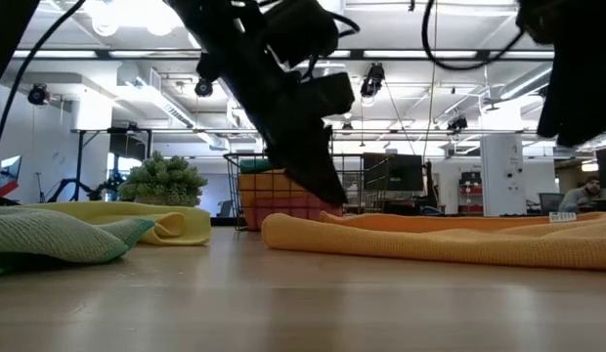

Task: Fold microfiber towels
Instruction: Fold the orange microfiber towel

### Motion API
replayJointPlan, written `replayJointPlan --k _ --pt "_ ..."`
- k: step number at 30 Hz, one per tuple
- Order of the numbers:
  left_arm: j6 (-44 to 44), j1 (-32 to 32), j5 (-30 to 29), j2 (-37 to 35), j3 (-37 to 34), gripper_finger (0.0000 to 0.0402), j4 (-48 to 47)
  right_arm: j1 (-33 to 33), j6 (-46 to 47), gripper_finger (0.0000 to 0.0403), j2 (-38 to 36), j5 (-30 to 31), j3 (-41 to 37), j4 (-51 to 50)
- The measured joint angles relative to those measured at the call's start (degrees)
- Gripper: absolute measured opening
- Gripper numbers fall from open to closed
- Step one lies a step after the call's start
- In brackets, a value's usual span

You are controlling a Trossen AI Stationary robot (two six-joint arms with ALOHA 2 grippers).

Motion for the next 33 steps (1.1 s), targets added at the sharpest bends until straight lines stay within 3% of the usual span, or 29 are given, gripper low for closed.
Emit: replayJointPlan --k 4,12,19,27,33 --pt "0.25 0.98 -0.43 0.67 -0.32 0.0166 0.59 -0.24 2.03 0.0084 0.87 0.01 -4.22 6.58" --pt "0.26 1.92 -0.43 3.5 -0.36 0.0166 1.68 -0.22 2.87 0.0053 3.75 -3.55 -4.83 7.73" --pt "4.5 2.82 -4.63 2.93 0.5 0.0166 2.12 -0.37 2.98 0.005 6.19 -9.54 -4.95 8.57" --pt "4.11 5.38 -4.77 2.38 1.94 0.0166 1.88 -0.35 3.41 0.005 9.31 -11.98 -4.26 12.34" --pt "3.32 4.17 -2.27 -1.38 1.7 0.0166 -6.28 -0.37 0.82 0.005 9.73 -12.24 -2.17 13.13"
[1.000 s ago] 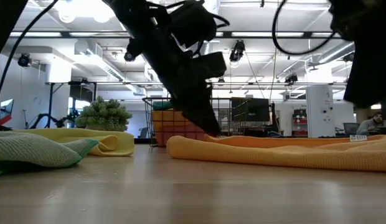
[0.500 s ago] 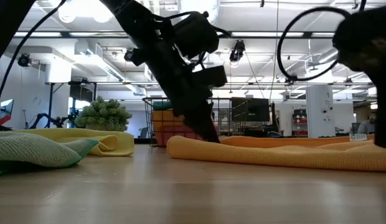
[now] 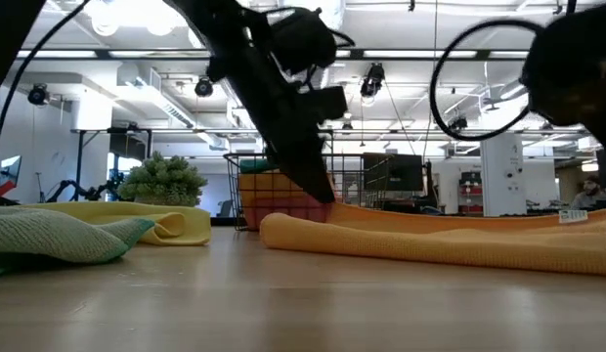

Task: Fold microfiber towels
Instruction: Fold the orange microfiber towel

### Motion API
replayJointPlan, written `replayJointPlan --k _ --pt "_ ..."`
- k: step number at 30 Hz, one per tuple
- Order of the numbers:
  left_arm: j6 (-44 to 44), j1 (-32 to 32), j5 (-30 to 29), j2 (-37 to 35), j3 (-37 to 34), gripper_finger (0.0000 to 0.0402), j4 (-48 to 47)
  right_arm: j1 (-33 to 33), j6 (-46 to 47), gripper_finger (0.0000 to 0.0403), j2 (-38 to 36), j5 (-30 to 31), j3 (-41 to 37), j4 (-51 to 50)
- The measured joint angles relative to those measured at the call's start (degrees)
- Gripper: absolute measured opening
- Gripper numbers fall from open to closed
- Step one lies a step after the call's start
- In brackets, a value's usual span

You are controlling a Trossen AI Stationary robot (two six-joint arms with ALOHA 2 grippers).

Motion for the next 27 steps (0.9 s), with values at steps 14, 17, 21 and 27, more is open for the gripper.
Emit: replayJointPlan --k 14,17,21,27 --pt "-11.65 -11.03 -0.31 -1.1 -1.53 0.0166 5.04 -0.9 -8.42 0.005 -4.21 10.79 10.02 -29.68" --pt "-15.25 -11.24 -1.74 0.34 -1.55 0.0166 6.71 -2.5 -7.21 0.005 -5.78 10.82 7.48 -33.76" --pt "-17.37 -10.89 -2.03 2.59 -1.69 0.0166 7.21 -4.91 -9.11 0.005 -8.68 9.59 1.28 -28.1" --pt "-20.3 -11.05 -1.36 3.94 -1.79 0.0166 7.32 -6.12 -11.37 0.005 -12.26 5.94 -5.51 -21.83"
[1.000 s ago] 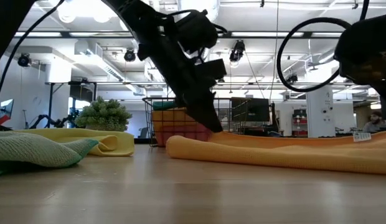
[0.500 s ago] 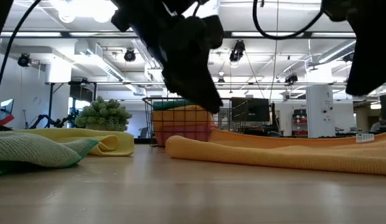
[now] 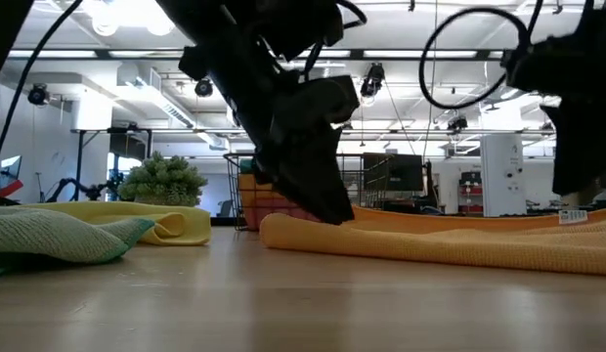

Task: Fold microfiber towels
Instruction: Fold the orange microfiber towel

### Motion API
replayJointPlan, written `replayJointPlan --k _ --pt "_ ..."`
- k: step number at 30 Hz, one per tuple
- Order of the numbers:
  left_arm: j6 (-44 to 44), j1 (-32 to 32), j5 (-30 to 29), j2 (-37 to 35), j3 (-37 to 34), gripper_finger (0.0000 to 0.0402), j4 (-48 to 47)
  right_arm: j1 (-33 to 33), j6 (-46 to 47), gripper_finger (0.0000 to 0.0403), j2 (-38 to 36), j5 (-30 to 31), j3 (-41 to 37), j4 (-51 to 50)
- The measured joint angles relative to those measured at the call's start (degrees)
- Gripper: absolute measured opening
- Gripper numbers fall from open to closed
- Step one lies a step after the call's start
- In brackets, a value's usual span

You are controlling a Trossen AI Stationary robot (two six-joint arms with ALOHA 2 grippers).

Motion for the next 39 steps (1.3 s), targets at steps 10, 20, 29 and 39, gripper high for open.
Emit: replayJointPlan --k 10,20,29,39 --pt "0.07 -0.27 0.15 1.43 -0.45 0.0166 -0.67 -0.39 2.29 0.005 -1.91 -3.18 -9.92 10.79" --pt "10.33 1.75 -0.06 1.21 -0.4 0.0166 -4.53 0.04 5.44 0.005 -1.84 -7.89 -11.89 19.15" --pt "24.68 6.16 -0.07 0.1 -0.39 0.0166 -8.66 3.84 15.09 0.005 0.61 -9.39 -7.28 24.44" --pt "39.49 10.13 -1.93 0.04 1.44 0.0166 -8.26 3.76 12.35 0.005 13.22 -7.28 4.88 25.49"
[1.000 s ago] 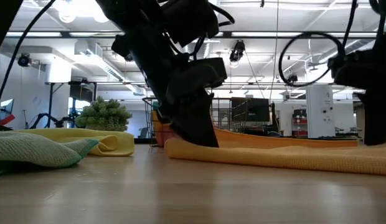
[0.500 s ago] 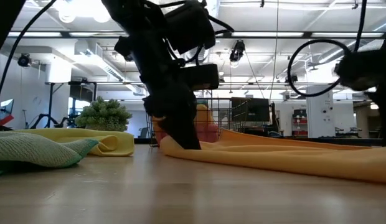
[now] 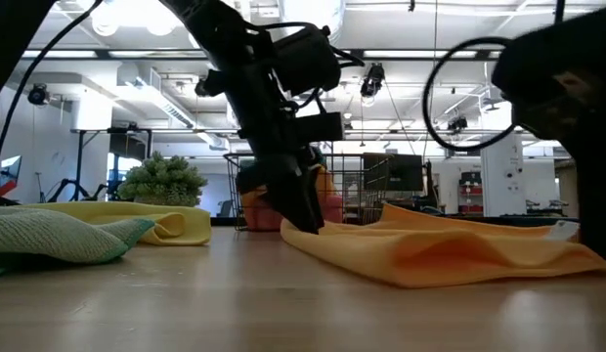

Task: Fold microfiber towels
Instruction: Fold the orange microfiber towel

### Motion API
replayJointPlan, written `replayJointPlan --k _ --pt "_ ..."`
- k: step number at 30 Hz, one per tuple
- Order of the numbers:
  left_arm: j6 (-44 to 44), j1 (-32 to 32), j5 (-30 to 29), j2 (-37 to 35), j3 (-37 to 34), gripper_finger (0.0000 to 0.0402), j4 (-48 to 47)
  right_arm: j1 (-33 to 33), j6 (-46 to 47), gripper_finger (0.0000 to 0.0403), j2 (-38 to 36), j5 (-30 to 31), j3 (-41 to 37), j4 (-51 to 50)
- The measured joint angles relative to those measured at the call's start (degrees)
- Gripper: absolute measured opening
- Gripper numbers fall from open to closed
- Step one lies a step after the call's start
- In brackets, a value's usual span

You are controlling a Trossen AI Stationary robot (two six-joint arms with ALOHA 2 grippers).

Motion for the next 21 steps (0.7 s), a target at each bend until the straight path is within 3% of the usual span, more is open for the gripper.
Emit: replayJointPlan --k 7,13,16,21 --pt "0.75 0.14 -1.63 -1.29 0.59 0.0166 -1.28 0.02 -1.86 0.005 0.93 3.19 5.07 -1.0" --pt "-14.97 -2.72 2.0 -6.28 -0.06 0.0166 -6.27 0.01 -4.61 0.0049 -1.1 5.81 10.47 -12.31" --pt "-22.04 -5.5 5.57 -7.75 -0.77 0.0166 -3.75 -1.37 -7.78 0.0049 -2.0 7.78 11.04 -16.32" --pt "-31.86 -10.15 5.82 -6.04 -1.4 0.0166 5.55 -6.1 -15.0 0.0049 -2.73 7.29 8.03 -14.7"
